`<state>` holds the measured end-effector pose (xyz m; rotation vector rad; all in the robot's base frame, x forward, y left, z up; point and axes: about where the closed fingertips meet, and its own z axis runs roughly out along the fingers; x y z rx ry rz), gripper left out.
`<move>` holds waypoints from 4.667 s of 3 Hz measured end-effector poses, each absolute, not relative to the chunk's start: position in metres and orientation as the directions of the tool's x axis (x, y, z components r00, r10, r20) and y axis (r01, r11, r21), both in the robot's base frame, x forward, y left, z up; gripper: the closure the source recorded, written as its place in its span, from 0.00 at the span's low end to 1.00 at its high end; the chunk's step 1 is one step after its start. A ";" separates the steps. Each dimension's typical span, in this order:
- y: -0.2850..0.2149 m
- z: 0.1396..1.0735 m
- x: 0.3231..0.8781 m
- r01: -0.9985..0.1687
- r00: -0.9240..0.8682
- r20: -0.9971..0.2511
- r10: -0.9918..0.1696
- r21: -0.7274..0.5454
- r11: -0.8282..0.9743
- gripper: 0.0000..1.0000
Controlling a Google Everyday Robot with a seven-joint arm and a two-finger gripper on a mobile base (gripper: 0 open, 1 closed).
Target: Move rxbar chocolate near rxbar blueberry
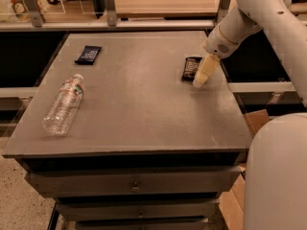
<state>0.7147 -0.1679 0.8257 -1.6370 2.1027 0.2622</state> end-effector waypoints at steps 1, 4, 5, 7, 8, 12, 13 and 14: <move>-0.162 0.821 0.715 -0.955 -0.202 -0.527 -0.825 -0.079 0.285 0.00; -0.141 0.819 0.711 -0.967 -0.180 -0.569 -0.802 -0.046 0.250 0.40; -0.143 0.819 0.710 -0.967 -0.177 -0.558 -0.811 -0.053 0.247 0.64; -0.136 0.850 0.703 -0.971 -0.112 -0.581 -0.806 -0.107 0.212 1.00; -0.118 0.890 0.695 -0.971 -0.014 -0.605 -0.796 -0.182 0.155 1.00; -0.017 0.928 0.726 -0.962 0.149 -0.586 -0.796 -0.274 0.021 1.00; 0.012 0.933 0.751 -0.950 0.187 -0.605 -0.774 -0.312 0.015 1.00; 0.040 0.938 0.769 -0.940 0.209 -0.642 -0.738 -0.340 0.029 1.00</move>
Offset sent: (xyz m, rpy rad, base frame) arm -0.0031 0.0219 0.0043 0.1920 0.0591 0.0263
